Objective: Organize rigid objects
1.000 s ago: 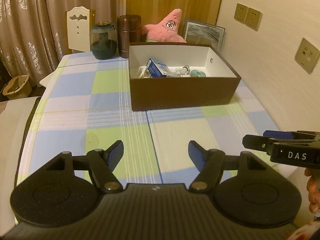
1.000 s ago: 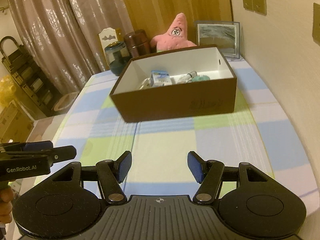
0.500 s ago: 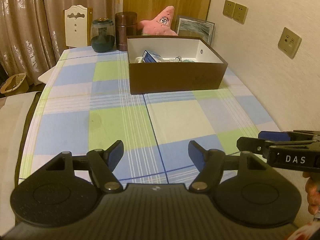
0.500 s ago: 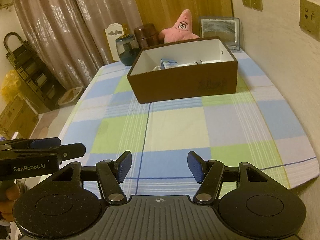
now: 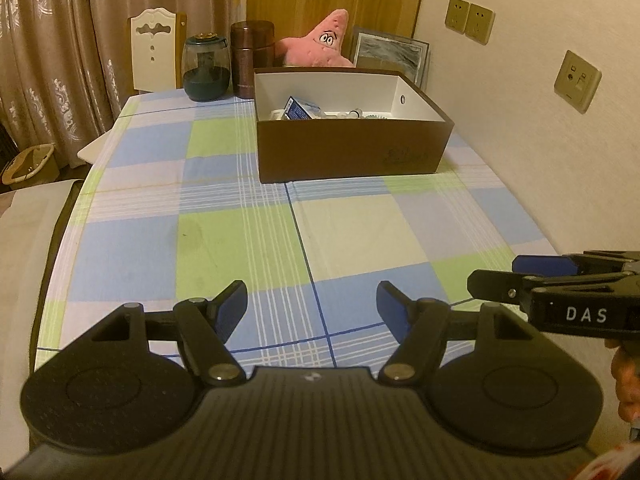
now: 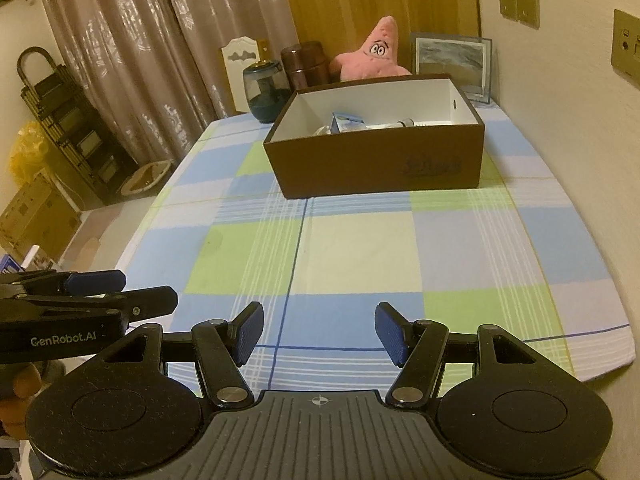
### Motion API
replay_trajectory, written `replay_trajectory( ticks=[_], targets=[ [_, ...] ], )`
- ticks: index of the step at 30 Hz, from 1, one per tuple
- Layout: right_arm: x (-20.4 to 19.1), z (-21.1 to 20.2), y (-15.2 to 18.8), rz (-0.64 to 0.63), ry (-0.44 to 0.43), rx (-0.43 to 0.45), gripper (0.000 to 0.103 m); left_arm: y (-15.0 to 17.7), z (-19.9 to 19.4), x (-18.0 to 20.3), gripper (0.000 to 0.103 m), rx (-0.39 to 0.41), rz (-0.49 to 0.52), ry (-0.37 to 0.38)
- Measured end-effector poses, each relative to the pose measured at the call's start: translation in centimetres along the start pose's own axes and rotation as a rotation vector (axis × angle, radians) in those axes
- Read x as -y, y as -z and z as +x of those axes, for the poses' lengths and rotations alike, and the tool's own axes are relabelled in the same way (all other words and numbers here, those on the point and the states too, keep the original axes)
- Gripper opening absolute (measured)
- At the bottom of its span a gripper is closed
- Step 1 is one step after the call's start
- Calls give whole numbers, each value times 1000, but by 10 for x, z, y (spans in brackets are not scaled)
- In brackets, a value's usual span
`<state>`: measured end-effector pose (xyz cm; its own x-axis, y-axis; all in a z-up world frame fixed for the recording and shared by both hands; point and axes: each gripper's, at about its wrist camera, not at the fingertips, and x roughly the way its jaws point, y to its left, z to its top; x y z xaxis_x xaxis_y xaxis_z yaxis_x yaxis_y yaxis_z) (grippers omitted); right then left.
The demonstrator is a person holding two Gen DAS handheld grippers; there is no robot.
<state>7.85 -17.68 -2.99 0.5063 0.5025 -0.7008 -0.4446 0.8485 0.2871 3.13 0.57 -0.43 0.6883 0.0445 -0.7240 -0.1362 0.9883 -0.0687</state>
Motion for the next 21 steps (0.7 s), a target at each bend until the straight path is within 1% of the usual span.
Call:
replay_trajectory(
  ticks=[21],
  targets=[
    [2,6,-1,-1,-1,-17,62,-2,5,2,69,-9,-3,2]
  ],
)
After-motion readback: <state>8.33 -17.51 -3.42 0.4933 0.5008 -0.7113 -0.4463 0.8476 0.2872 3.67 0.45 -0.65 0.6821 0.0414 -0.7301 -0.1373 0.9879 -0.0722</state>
